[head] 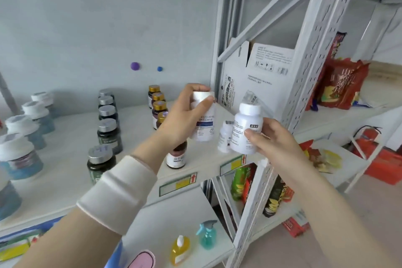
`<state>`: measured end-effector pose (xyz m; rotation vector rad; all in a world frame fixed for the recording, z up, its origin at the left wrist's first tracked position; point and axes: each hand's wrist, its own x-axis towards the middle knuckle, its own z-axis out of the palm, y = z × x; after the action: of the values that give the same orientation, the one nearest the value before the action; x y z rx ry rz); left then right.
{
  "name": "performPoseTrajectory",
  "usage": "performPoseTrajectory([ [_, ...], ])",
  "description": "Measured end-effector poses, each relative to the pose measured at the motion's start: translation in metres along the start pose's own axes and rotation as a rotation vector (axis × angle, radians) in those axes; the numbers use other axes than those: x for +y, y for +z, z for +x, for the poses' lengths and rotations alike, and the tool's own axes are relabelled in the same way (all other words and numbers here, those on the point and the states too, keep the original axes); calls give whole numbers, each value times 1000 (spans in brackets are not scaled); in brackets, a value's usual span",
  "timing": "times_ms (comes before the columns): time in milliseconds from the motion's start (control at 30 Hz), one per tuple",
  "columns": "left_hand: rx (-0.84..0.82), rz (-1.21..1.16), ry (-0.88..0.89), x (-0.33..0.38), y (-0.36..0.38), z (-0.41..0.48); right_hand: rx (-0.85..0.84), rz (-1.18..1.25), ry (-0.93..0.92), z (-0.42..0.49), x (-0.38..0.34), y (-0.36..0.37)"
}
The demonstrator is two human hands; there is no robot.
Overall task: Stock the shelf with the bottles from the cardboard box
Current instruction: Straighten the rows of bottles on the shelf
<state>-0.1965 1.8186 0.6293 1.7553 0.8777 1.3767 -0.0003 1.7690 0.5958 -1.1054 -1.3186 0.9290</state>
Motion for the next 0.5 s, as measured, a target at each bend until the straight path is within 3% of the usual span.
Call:
performPoseTrajectory([
  [333,129,200,-222,-43,34,120,-155,20,-58,145,20,-41],
  [500,84,358,-320,-83,30,157,-213,2,13,191,52,-29],
])
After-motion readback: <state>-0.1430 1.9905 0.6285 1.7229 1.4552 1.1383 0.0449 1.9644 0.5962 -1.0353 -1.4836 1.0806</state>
